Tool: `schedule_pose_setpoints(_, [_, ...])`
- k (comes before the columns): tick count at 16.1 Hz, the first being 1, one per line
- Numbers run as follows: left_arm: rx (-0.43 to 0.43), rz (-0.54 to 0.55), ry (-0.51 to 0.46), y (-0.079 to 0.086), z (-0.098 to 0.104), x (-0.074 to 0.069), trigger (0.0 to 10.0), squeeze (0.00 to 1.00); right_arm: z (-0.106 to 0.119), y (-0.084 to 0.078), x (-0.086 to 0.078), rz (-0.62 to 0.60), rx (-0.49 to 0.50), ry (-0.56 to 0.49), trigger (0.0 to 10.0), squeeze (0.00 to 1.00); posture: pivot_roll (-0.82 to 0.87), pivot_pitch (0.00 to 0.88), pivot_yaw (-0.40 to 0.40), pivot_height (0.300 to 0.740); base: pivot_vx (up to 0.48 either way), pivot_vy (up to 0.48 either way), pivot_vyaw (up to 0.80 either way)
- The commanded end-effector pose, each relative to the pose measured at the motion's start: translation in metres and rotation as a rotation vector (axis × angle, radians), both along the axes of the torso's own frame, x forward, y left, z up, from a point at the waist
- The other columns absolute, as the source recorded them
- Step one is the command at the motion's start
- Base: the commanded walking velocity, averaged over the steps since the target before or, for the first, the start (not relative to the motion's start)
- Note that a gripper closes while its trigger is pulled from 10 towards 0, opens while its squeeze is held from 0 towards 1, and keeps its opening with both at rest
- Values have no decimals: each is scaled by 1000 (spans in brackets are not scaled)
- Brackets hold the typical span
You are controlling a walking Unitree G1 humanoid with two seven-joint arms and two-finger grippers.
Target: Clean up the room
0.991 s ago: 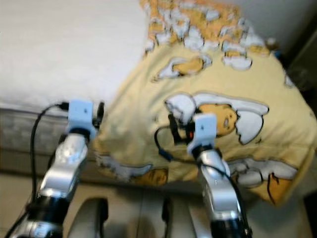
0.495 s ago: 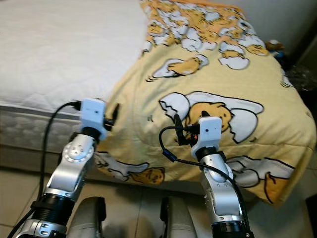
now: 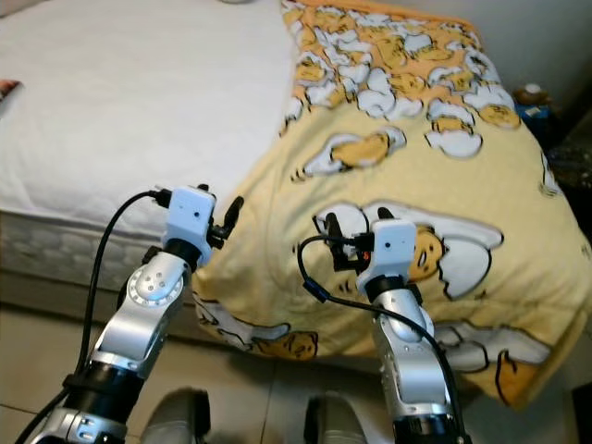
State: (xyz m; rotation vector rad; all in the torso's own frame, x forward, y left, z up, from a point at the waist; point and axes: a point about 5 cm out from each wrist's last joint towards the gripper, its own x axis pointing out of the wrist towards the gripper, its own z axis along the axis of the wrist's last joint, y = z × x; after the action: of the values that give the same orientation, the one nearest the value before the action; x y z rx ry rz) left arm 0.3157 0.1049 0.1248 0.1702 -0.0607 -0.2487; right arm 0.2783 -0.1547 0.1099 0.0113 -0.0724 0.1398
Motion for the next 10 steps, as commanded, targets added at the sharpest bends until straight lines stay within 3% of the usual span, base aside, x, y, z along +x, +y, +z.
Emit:
schedule_pose_setpoints(1, [-105, 103, 69, 11, -2, 7, 10000, 0, 2, -12, 1, -84, 27, -19, 10000, 0, -12, 0, -53, 731, 0, 0, 0])
schedule_pose_setpoints(2, [-137, 137, 93, 15, -4, 9, 10000, 0, 2, -15, 1, -106, 39, -21, 10000, 0, -12, 0, -53, 736, 0, 0, 0])
schedule_pose_setpoints(3, [-192, 225, 144, 30, -9, 15, 10000, 0, 1, -27, 1, -199, 69, -14, 10000, 0, -12, 0, -52, 740, 0, 0, 0])
schedule_pose_setpoints(5, [-157, 215, 121, 33, -6, 16, 10000, 0, -3, -30, 0, -209, 52, 2, 10000, 0, -14, 0, -48, 740, 0, 0, 0])
schedule_pose_setpoints(7, [-94, 152, 82, 26, -2, 14, 10000, 0, -9, -31, -2, -226, 18, 27, 10000, 0, -15, 0, -46, 740, 167, 0, 0])
schedule_pose_setpoints(10, [-27, 53, -13, 9, 11, 12, 10000, 0, -11, -25, -3, -198, -1, 30, 10000, 0, -19, 0, -44, 740, 480, 0, 0])
